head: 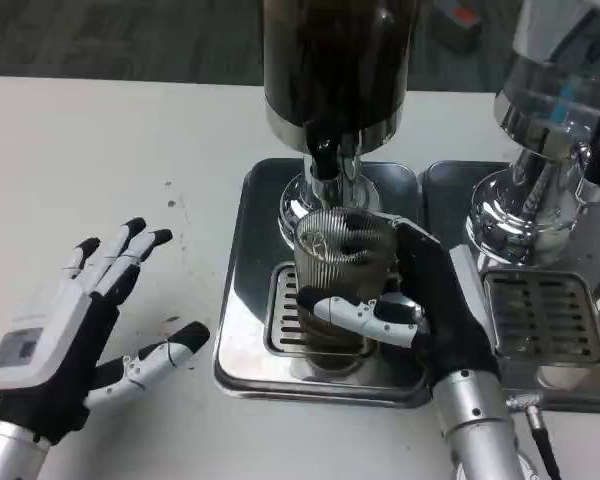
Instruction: Grasp the cup under the faucet to collect the drink, then remove the cup.
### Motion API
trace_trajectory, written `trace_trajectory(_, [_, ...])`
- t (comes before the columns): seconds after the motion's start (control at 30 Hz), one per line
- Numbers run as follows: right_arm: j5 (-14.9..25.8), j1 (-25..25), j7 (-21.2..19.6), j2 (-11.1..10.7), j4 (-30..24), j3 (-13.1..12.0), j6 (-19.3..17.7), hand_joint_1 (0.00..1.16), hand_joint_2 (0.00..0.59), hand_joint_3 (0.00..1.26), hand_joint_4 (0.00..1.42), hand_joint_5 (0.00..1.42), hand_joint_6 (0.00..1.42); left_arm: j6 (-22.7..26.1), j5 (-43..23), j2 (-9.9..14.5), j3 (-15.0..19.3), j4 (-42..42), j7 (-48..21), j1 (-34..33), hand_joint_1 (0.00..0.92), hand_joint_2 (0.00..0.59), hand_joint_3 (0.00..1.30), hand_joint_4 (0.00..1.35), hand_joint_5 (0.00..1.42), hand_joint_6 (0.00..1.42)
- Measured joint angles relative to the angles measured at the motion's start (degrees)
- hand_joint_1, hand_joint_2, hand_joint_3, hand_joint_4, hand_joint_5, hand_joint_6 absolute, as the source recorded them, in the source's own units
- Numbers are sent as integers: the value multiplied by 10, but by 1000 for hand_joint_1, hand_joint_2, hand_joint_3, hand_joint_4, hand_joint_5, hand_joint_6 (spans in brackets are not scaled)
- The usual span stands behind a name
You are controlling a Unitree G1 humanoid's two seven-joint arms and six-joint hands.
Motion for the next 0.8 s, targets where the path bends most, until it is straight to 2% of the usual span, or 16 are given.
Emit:
trace_trajectory(0.2, [-2,22,7,-1,-24,4,0,1012,212,420,530,604,822,0,0,4,-5,3,-4,-2,0,163,130,0,160,10])
trace_trajectory(0.5, [-3,68,25,-9,-62,17,0,1002,222,419,530,628,840,-12,-1,13,-17,8,-20,-5,0,158,2,0,65,0])
trace_trajectory(0.57, [-3,75,28,-12,-70,19,0,1002,222,419,530,628,841,-15,-1,15,-18,9,-22,-5,0,159,0,0,21,0])
trace_trajectory(0.8, [-1,107,42,-16,-127,19,1,1000,222,419,539,637,864,-20,0,34,-18,7,-22,-1,0,160,0,0,0,0])
